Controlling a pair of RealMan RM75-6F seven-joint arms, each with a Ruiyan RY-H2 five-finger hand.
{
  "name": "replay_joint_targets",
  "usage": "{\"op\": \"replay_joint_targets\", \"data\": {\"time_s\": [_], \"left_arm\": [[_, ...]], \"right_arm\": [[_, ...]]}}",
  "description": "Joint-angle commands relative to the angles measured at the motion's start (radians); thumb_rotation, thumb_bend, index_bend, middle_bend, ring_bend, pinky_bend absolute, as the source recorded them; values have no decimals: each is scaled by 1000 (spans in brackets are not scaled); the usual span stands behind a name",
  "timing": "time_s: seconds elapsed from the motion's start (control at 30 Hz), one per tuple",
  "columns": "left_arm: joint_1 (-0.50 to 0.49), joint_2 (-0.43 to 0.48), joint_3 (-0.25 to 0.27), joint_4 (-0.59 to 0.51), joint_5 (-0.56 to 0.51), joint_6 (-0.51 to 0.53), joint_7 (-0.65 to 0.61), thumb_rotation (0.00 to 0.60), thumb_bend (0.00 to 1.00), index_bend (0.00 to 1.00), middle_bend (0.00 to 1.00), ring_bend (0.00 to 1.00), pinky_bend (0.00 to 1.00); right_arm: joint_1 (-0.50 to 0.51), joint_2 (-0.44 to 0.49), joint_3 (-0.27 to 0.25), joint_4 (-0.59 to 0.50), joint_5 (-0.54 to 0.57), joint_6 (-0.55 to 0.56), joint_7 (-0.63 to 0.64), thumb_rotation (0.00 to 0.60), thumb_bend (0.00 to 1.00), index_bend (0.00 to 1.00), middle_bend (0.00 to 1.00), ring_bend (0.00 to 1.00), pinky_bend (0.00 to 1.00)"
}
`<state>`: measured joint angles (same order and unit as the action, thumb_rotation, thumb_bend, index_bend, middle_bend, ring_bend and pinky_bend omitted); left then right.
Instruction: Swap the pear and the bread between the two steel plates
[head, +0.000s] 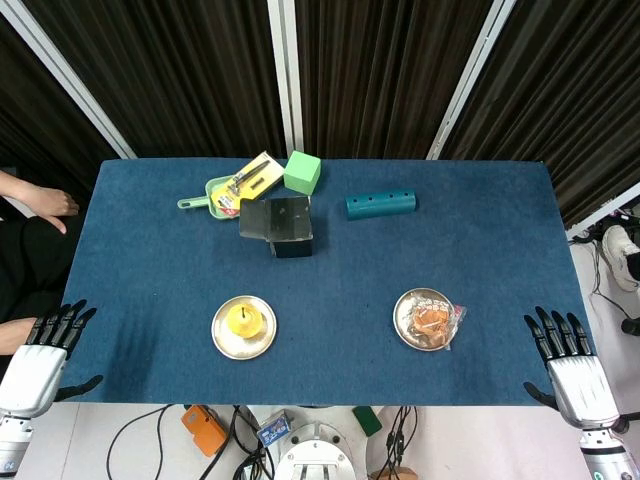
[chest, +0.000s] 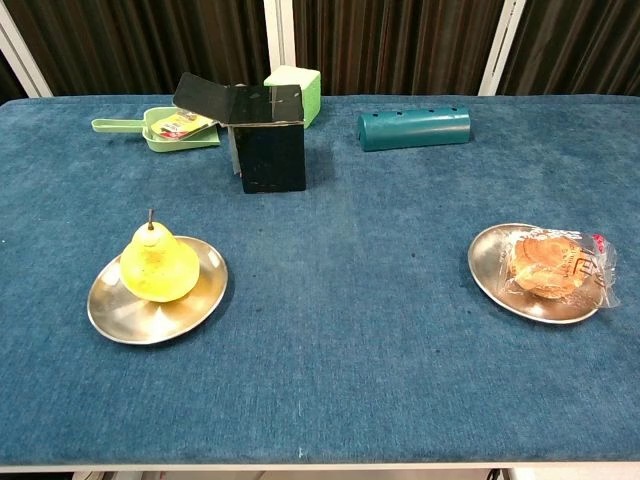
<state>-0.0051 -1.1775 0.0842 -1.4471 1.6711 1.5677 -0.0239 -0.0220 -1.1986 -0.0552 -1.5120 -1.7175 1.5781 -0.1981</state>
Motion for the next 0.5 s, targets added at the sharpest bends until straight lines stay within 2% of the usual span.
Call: {"op": "replay_joint_targets", "data": {"time_s": [0.03, 0.17, 0.27, 0.37, 0.5], "left_arm": [[-4, -1, 2, -2, -1, -11, 2, 600, 45, 74, 0, 0, 41], [-31, -12, 12, -1, 32, -40, -15, 600, 45, 60, 0, 0, 41], [-66, -41, 11, -6, 72, -56, -81, 600, 46, 37, 0, 0, 44], [-128, -73, 2, -37, 112, -100, -134, 600, 81, 37, 0, 0, 116], [-204, -125, -35, -133, 73, -210, -137, 600, 97, 37, 1, 2, 170]], "right_arm": [[1, 0, 0, 0, 1, -3, -2, 600, 145, 0, 0, 0, 0], [0, 2, -2, 0, -2, 0, -2, 600, 145, 0, 0, 0, 0], [-1, 1, 1, -1, 1, 3, -2, 600, 146, 0, 0, 0, 0], [2, -1, 3, -3, 6, -5, -8, 599, 145, 0, 0, 0, 0], [8, -3, 7, -8, 19, -23, -19, 599, 145, 0, 0, 0, 0]]}}
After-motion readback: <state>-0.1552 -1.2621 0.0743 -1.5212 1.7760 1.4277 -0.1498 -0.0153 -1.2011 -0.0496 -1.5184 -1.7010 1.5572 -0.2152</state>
